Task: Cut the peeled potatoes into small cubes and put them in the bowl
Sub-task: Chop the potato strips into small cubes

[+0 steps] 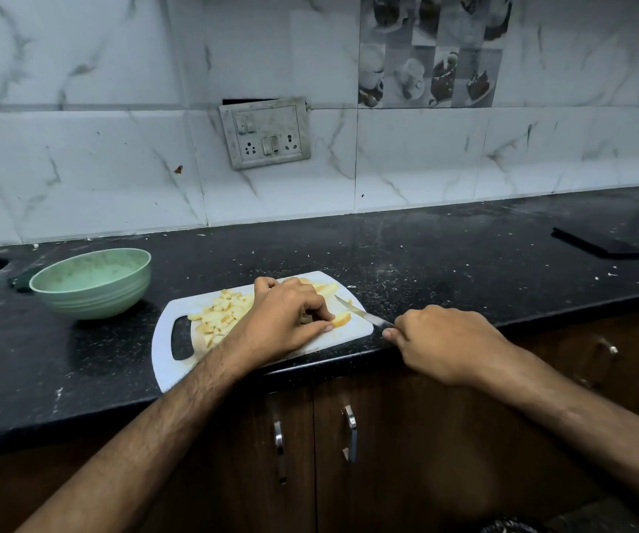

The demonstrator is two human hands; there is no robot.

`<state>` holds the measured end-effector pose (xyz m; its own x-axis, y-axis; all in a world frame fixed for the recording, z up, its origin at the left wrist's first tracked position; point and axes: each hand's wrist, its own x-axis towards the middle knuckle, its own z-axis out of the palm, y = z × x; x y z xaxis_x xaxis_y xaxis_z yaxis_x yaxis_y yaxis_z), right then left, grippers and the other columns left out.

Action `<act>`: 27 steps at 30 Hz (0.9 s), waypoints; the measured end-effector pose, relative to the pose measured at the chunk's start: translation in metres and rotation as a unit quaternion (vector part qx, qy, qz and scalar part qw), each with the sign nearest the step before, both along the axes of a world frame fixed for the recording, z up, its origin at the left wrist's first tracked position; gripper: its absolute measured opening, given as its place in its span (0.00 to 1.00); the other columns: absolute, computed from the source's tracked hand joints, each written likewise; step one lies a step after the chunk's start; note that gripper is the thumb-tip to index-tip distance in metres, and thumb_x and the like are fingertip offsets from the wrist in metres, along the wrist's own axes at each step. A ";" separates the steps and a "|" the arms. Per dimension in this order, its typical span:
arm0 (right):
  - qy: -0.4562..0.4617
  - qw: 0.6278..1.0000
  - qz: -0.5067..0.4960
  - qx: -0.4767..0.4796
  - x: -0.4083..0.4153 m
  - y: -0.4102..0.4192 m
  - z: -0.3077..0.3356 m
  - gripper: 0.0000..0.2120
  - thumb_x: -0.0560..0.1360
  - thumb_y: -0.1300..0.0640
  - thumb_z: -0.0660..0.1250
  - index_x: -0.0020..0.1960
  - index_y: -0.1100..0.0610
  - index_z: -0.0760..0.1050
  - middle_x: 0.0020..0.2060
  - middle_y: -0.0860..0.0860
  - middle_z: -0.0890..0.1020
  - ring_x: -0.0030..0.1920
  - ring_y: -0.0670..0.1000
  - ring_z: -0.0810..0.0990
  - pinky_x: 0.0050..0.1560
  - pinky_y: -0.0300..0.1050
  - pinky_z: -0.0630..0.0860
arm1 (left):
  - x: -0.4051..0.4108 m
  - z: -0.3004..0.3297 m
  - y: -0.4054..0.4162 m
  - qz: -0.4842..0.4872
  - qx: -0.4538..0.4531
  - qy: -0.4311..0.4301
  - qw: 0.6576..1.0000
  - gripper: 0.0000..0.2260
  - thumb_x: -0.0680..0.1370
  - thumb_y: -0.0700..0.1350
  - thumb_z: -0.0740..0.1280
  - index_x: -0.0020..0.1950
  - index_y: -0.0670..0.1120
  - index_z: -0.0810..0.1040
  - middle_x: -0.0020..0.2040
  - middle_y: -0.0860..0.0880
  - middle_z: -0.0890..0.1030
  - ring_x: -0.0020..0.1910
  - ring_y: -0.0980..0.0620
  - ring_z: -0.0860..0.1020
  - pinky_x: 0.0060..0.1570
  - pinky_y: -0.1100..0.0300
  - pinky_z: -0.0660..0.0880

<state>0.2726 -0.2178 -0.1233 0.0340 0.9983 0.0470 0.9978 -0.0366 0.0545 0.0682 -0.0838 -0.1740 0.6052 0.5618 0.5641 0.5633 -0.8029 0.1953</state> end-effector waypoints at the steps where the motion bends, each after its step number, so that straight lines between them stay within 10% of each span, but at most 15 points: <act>1: -0.003 1.000 0.003 0.001 0.002 -0.003 0.002 0.16 0.83 0.42 0.50 0.46 0.49 0.69 0.53 0.52 0.80 0.54 0.57 0.79 0.45 0.50 0.69 | -0.001 -0.001 0.000 -0.001 -0.002 -0.008 1.000 0.05 0.75 0.55 0.75 0.44 0.56 0.84 0.43 0.60 0.82 0.54 0.62 0.75 0.53 0.57 0.52; 27: -0.015 1.000 0.027 0.002 -0.011 -0.006 -0.007 0.15 0.83 0.43 0.50 0.48 0.50 0.71 0.53 0.53 0.81 0.54 0.58 0.80 0.47 0.51 0.69 | -0.002 -0.002 0.000 -0.006 0.016 -0.009 1.000 0.05 0.74 0.53 0.77 0.42 0.54 0.84 0.42 0.62 0.81 0.51 0.61 0.75 0.51 0.58 0.51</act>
<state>0.2615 -0.2241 -0.1300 -0.0217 0.9984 0.0519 0.9962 0.0173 0.0850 0.0664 -0.0834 -0.1758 0.6014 0.5361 0.5924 0.5511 -0.8152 0.1782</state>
